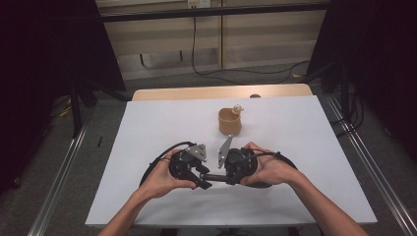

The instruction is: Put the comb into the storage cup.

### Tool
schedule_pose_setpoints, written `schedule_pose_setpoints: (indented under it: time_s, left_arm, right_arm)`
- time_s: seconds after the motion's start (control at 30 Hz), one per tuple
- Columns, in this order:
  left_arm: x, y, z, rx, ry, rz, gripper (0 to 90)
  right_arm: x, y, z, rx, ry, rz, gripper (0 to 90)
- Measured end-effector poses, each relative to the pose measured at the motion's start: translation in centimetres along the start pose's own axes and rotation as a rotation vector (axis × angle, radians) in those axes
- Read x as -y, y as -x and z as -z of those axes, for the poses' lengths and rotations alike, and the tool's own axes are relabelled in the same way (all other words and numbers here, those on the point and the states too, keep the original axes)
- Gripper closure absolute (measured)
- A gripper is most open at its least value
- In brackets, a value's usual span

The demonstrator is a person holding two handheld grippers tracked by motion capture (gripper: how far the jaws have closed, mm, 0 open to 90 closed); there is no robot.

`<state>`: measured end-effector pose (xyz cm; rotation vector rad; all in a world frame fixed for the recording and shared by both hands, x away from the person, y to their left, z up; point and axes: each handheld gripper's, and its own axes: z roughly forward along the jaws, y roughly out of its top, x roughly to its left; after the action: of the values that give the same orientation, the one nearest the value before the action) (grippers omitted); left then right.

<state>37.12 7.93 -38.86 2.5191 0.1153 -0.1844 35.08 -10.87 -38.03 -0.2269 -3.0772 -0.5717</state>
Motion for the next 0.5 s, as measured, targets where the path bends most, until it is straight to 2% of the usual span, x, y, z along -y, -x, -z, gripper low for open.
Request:
schedule_pose_setpoints:
  time_s: [0.1, 0.2, 0.4, 0.5]
  left_arm:
    - [-0.12, -0.08, -0.1, 0.005, -0.003, -0.008, 54.4]
    - [-0.21, -0.12, -0.24, 0.013, -0.009, -0.006, 56.1]
    - [-0.57, -0.23, -0.51, 0.001, -0.007, -0.017, 56.1]
    - [-0.62, -0.09, -0.55, 0.004, -0.003, -0.02, 60.1]
  right_arm:
    - [0.02, 0.02, -0.05, -0.006, -0.001, -0.015, 72.9]
    - [0.0, 0.02, -0.09, -0.004, 0.002, -0.006, 72.9]
    - [-0.02, 0.01, -0.07, -0.005, 0.006, -0.002, 72.9]
    - [0.01, -0.06, -0.02, -0.007, 0.015, -0.003, 72.9]
